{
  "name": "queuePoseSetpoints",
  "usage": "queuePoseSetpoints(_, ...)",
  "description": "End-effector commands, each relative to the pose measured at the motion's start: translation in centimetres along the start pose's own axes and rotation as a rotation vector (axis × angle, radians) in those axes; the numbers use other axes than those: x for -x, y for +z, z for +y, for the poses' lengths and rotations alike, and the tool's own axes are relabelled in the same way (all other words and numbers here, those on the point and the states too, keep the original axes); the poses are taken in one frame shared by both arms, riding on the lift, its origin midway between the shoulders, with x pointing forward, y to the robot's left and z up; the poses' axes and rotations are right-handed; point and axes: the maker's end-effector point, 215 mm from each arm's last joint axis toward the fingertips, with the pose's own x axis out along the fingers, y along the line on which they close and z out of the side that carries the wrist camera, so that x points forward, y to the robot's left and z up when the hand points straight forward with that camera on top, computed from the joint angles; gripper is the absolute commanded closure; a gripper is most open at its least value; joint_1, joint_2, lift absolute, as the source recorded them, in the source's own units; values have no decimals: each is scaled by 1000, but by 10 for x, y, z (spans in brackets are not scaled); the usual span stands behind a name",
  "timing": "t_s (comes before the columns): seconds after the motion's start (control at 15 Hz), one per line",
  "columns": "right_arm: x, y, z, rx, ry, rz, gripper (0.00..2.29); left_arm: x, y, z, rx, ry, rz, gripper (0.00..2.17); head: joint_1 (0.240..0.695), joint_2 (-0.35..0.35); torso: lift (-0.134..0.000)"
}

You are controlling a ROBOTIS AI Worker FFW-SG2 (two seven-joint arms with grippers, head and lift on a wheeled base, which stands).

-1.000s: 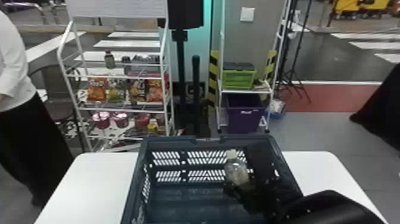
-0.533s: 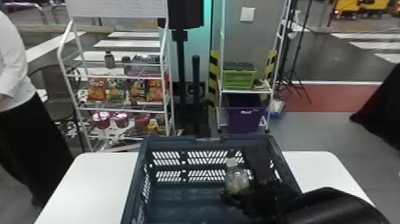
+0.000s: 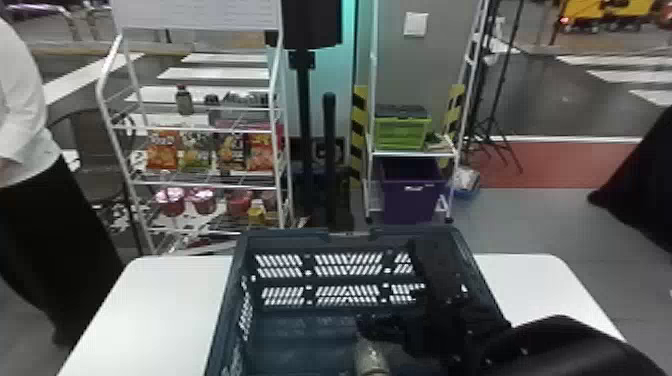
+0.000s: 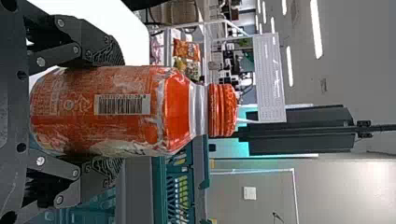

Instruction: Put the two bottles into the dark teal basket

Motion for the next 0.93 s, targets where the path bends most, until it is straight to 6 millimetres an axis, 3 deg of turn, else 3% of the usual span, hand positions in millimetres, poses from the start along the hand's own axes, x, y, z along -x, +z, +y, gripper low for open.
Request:
queuePoseSetpoints(0.0,16,19,7,3,9,-88,107,0,2,0,1,-3,-5,2148,499,0,0)
queuePoseSetpoints(0.27,63,51,30,2,50,-312,110,1,5,0,-3,-10,-13,2148,499,0,0)
queuePoseSetpoints(0.4,92,61,26,-25,52,-436,113,1,9,0,-6,-16,-21,2148,499,0,0)
queuePoseSetpoints(0.53,110,44,16,-79,32,-478,117,0,11,0,-4,-18,-25,2152,499,0,0)
queuePoseSetpoints(0.87,178,2,-48,-175,-87,-628,127,-1,13,0,-4,-19,-29,2148,499,0,0)
